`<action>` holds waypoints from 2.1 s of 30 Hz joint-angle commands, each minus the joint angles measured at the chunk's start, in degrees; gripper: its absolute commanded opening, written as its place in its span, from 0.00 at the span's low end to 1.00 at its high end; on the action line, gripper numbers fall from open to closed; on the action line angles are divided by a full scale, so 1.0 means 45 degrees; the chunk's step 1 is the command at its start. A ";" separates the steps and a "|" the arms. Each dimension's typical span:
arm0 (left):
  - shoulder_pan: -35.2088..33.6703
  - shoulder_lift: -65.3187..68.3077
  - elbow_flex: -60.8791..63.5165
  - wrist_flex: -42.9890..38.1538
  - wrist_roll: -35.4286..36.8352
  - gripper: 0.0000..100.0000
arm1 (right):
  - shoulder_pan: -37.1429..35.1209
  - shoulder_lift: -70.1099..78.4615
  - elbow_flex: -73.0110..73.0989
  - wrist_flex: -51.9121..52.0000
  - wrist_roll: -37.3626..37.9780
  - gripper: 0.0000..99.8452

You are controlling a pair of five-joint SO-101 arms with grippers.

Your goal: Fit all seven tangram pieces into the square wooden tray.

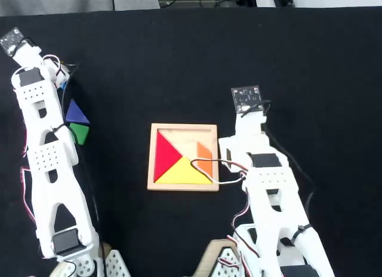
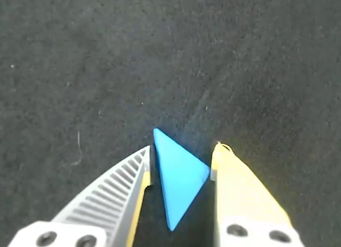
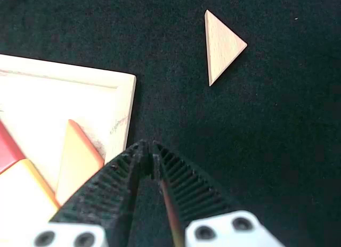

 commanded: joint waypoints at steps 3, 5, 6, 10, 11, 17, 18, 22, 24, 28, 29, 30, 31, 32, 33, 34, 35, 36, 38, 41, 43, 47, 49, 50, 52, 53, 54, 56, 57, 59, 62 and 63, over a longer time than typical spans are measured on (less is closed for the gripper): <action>-0.0107 -0.0098 -0.0244 -0.0332 -0.0195 0.18 | 0.0137 -0.0400 -0.0029 -0.0234 0.0000 0.02; -0.0088 -0.0098 -0.0244 -0.0293 -0.0234 0.18 | 0.0137 -0.0400 -0.0029 -0.0234 0.0000 0.02; -0.0088 -0.0117 -0.0244 -0.0254 -0.0234 0.18 | 0.0137 -0.0400 -0.0029 -0.0234 0.0000 0.02; -0.0107 -0.0156 -0.0244 -0.0059 -0.0254 0.18 | 0.0137 -0.0400 -0.0029 -0.0234 0.0000 0.02; -0.0107 -0.0176 -0.0244 0.0078 -0.0254 0.16 | 0.0137 -0.0400 -0.0029 -0.0234 0.0000 0.02; -0.0088 -0.0195 -0.0244 0.0176 -0.0723 0.10 | 0.0137 -0.0400 -0.0049 -0.0234 0.0000 0.02; -0.0088 -0.0195 -0.0244 0.0195 -0.0723 0.11 | 0.0137 -0.0400 -0.0049 -0.0234 0.0000 0.02; -0.0088 -0.0195 -0.0264 0.0645 -0.0821 0.11 | 0.0137 -0.0400 -0.0049 -0.0234 0.0000 0.02; -0.0049 -0.0195 -0.0772 0.1211 -0.1074 0.12 | 0.0137 -0.0400 -0.0049 -0.0234 0.0000 0.02; 0.0205 -0.0410 -0.1104 0.2266 -0.3927 0.11 | 0.0137 -0.0400 -0.0049 -0.0234 0.0039 0.02; 0.0264 -0.0567 -0.1104 0.2618 -0.4708 0.11 | 0.0137 -0.0400 -0.0049 -0.0234 0.0195 0.02; 0.0303 -0.0664 -0.1104 0.2969 -0.5451 0.11 | 0.0137 -0.0400 -0.0049 -0.0234 0.0391 0.02; 0.0322 -0.0801 -0.1084 0.3360 -0.6173 0.11 | 0.0117 -0.0400 -0.0049 -0.0234 0.0430 0.02; 0.0342 -0.0957 -0.1084 0.3751 -0.6838 0.11 | 0.0117 -0.0400 -0.0049 -0.0234 0.0449 0.02; 0.0342 -0.1074 -0.1104 0.4142 -0.7443 0.11 | 0.0117 -0.0400 -0.0049 -0.0234 0.0449 0.02; 0.0361 -0.1192 -0.1104 0.4513 -0.8068 0.11 | 0.0117 -0.0400 -0.0049 -0.0234 0.0449 0.02; 0.0361 -0.1407 -0.1104 0.4884 -0.8654 0.11 | 0.0117 -0.0400 -0.0049 -0.0234 0.0449 0.02; 0.0361 -0.1700 -0.1104 0.5353 -0.9260 0.11 | 0.0117 -0.0400 -0.0049 -0.0234 0.0469 0.02; 0.0381 -0.2305 -0.1104 0.6408 -1.0510 0.11 | 0.0117 -0.0400 -0.0049 -0.0234 0.0469 0.02; 0.0420 -0.3106 -0.1026 0.7209 -1.2073 0.12 | 0.0117 -0.0400 -0.0049 -0.0234 0.0469 0.02; 0.0244 -0.3634 -0.1104 0.7170 -1.2562 0.12 | 0.0117 -0.0400 -0.0049 -0.0234 0.0488 0.02; 0.0166 -0.4532 -0.0947 0.7189 -1.3578 0.12 | 0.0117 -0.0400 -0.0029 -0.0234 0.0488 0.02; 0.0166 -0.4747 -0.0420 0.7189 -1.3871 0.12 | 0.0117 -0.0400 -0.0029 -0.0234 0.0508 0.02; 0.0166 -0.4845 0.0225 0.7189 -1.3988 0.12 | 0.0117 -0.0400 -0.0029 -0.0234 0.0508 0.02; 0.0166 -0.4904 0.1631 0.7170 -1.4437 0.12 | 0.0117 -0.0400 -0.0029 -0.0234 0.0508 0.02; 0.0166 -0.4943 0.2276 0.7111 -1.4593 0.14 | 0.0117 -0.0400 -0.0029 -0.0234 0.0508 0.02; 0.0166 -0.4982 0.2745 0.7053 -1.4672 0.16 | 0.0117 -0.0400 -0.0029 -0.0234 0.0508 0.02; 0.0029 -0.5001 0.3175 0.6525 -1.4379 0.21 | 0.0117 -0.0400 -0.0029 -0.0234 0.0508 0.02; -0.0068 -0.5021 0.3136 0.6134 -1.4007 0.23 | 0.0117 -0.0400 -0.0029 -0.0234 0.0508 0.02; -0.0342 -0.4982 0.2823 0.5333 -1.3167 0.25 | 0.0117 -0.0400 -0.0029 -0.0234 0.0508 0.02; -0.0576 -0.4864 0.2608 0.4728 -1.2796 0.26 | 0.0117 -0.0400 -0.0029 -0.0234 0.0508 0.02; -0.0615 -0.4864 0.2686 0.4689 -1.2816 0.26 | 0.0117 -0.0400 -0.0029 -0.0234 0.0508 0.02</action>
